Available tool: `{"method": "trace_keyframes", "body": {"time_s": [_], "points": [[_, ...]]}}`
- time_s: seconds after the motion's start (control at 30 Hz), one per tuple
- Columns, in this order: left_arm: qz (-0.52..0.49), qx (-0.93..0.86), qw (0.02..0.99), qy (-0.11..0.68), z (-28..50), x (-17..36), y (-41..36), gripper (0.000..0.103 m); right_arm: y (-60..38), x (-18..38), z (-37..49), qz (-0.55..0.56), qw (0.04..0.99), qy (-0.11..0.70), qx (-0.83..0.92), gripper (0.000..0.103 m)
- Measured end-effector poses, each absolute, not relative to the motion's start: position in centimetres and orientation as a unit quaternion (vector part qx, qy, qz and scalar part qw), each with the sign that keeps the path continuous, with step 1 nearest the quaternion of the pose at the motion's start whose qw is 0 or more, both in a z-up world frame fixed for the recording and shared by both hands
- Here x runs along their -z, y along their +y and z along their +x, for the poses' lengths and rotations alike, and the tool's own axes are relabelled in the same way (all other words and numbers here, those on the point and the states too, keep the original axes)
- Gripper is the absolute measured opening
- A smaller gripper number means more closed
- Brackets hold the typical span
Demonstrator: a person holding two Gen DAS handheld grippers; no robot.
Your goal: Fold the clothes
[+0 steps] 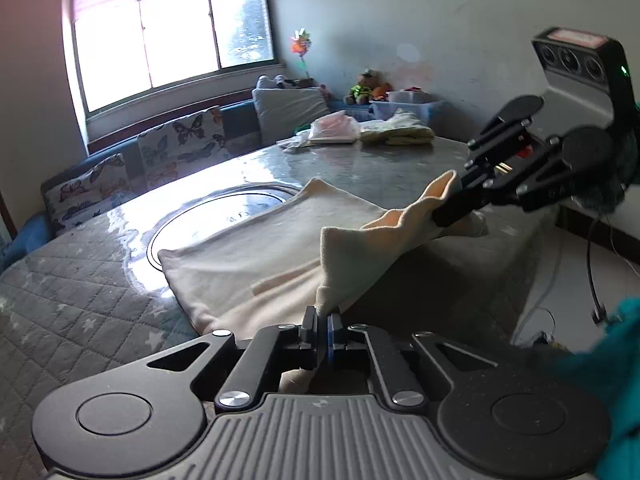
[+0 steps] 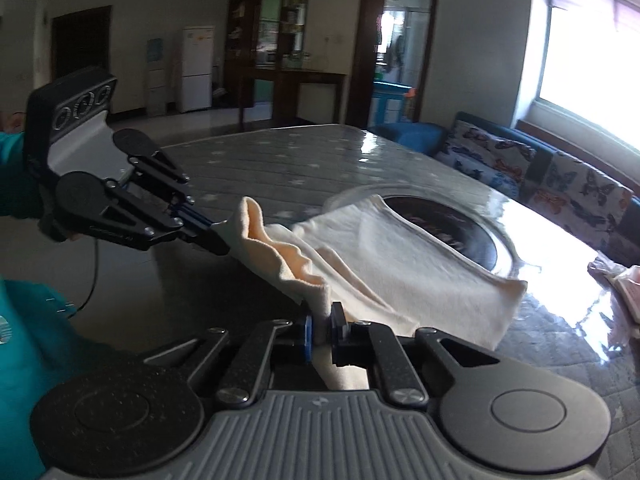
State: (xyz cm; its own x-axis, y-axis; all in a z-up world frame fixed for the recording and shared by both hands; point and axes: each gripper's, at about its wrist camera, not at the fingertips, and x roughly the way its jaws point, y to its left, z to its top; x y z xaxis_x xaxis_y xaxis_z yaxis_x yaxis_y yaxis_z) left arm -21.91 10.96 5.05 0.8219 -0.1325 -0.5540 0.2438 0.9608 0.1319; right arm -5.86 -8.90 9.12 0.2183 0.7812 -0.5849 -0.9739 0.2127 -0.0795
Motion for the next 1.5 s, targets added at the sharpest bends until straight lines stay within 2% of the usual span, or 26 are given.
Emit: {"method": "trace_keyframes", "body": {"time_s": [0.2, 0.37, 0.7, 0.93, 1.07, 1.1, 1.17, 1.2, 1.3, 1.4, 1.5], "points": [[0.108, 0.102, 0.951, 0.270, -23.8, -6.2, 10.4, 0.005, -9.7, -10.4, -8.8, -0.230, 0.742, 0.215, -0.592, 0.007], [0.111, 0.084, 0.957, 0.254, -21.2, -6.8, 11.0, 0.005, -9.2, -11.4, -7.2, -0.210, 0.758, 0.215, -0.579, 0.007], [0.120, 0.057, 0.961, 0.241, -10.3, -7.1, 14.3, 0.005, -5.0, -12.2, 3.3, -0.182, 0.781, 0.235, -0.549, 0.007], [0.095, 0.022, 0.950, 0.298, -1.0, -2.7, 16.9, 0.006, 0.0, -8.5, 11.1, -0.184, 0.804, 0.268, -0.498, 0.008], [0.084, -0.001, 0.938, 0.336, 1.3, 0.1, 17.1, 0.011, 1.6, -4.9, 13.6, -0.171, 0.812, 0.306, -0.467, 0.013], [0.085, -0.008, 0.937, 0.339, 1.6, 0.4, 17.2, 0.012, 1.8, -4.0, 13.9, -0.174, 0.818, 0.309, -0.452, 0.018], [0.081, -0.023, 0.938, 0.336, 1.6, 0.5, 17.5, 0.025, 1.5, -3.2, 14.2, -0.174, 0.830, 0.313, -0.428, 0.021], [0.079, -0.031, 0.939, 0.334, 1.5, 0.5, 17.7, 0.027, 1.1, -3.2, 14.3, -0.166, 0.833, 0.313, -0.424, 0.021], [0.067, -0.056, 0.939, 0.332, 1.4, 0.1, 18.5, 0.028, -0.4, -4.0, 14.0, -0.148, 0.839, 0.309, -0.422, 0.021], [0.054, -0.096, 0.939, 0.327, 1.1, -0.5, 19.7, 0.031, -1.6, -4.5, 13.2, -0.145, 0.841, 0.309, -0.420, 0.027], [0.018, -0.118, 0.939, 0.323, 0.1, -1.4, 21.3, 0.031, -2.4, -4.1, 12.6, -0.144, 0.838, 0.322, -0.417, 0.028]]}}
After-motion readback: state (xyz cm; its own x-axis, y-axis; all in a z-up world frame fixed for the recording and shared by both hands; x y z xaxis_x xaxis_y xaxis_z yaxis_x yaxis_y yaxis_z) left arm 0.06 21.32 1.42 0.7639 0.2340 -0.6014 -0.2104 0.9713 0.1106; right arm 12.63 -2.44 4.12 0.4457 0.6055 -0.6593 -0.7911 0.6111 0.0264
